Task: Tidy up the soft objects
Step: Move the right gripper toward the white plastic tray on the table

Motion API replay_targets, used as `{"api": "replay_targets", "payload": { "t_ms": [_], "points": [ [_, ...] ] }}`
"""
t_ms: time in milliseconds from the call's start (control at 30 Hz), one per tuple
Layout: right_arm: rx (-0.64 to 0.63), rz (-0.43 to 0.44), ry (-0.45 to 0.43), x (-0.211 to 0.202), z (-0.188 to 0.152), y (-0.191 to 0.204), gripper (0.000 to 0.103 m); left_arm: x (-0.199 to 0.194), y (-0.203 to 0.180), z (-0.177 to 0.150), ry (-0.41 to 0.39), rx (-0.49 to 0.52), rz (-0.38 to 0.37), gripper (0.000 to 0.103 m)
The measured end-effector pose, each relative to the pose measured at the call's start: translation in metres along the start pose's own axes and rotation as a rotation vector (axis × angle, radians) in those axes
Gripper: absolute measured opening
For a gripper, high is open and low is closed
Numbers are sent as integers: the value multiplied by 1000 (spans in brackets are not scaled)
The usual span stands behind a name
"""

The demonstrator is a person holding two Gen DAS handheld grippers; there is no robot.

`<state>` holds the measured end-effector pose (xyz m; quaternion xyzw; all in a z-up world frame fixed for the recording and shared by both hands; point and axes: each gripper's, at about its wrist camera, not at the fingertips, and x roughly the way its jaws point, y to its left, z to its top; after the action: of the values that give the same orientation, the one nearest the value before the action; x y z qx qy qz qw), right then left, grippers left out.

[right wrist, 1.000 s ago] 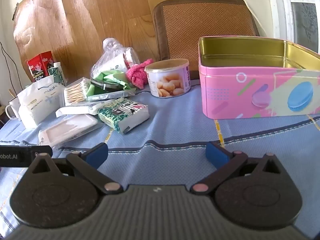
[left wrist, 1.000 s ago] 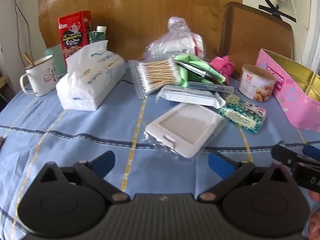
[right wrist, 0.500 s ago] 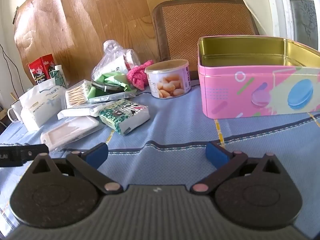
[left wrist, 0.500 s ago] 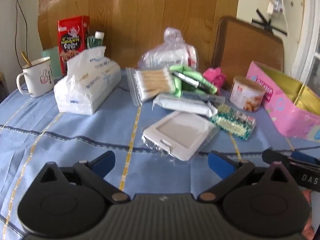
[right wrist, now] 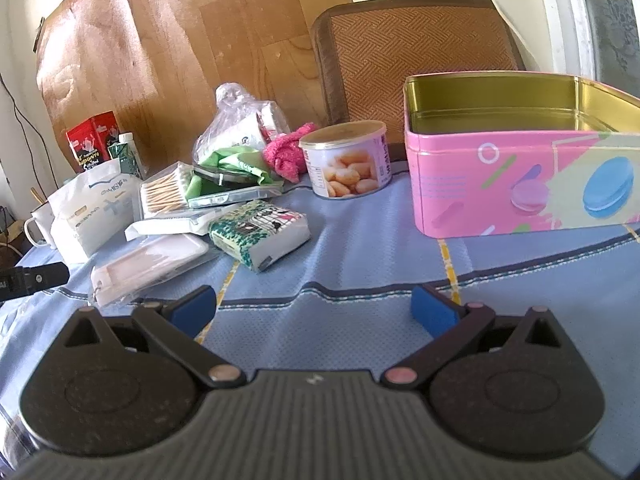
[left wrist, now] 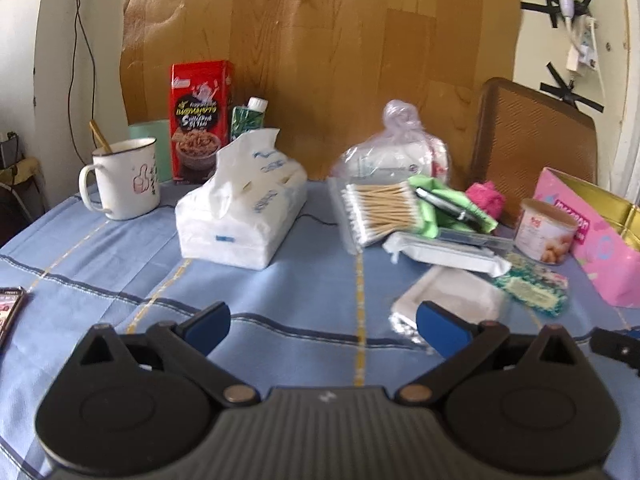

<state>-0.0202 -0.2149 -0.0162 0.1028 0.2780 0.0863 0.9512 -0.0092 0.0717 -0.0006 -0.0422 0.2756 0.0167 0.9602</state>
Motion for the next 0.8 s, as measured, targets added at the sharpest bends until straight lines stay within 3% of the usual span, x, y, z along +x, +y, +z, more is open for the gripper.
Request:
{"api": "replay_targets", "payload": {
  "t_ms": [100, 233, 300, 433, 667, 800],
  "points": [
    [-14, -2, -8, -1, -2, 2, 96, 5, 9, -4, 9, -16, -23, 101],
    [-77, 14, -4, -2, -3, 12, 74, 12, 17, -10, 22, -27, -42, 95],
    [-102, 30, 10, -1, -2, 17, 70, 13, 22, -11, 28, -58, -84, 93],
    [-104, 124, 56, 4, 4, 38, 70, 15, 33, -10, 19, -124, -137, 92],
    [-307, 217, 67, 18, 8, 102, 72, 12, 52, -11, -15, -237, -214, 91],
    [-428, 218, 42, 23, 4, 127, 82, 13, 52, -11, -16, -239, -231, 91]
  ]
}}
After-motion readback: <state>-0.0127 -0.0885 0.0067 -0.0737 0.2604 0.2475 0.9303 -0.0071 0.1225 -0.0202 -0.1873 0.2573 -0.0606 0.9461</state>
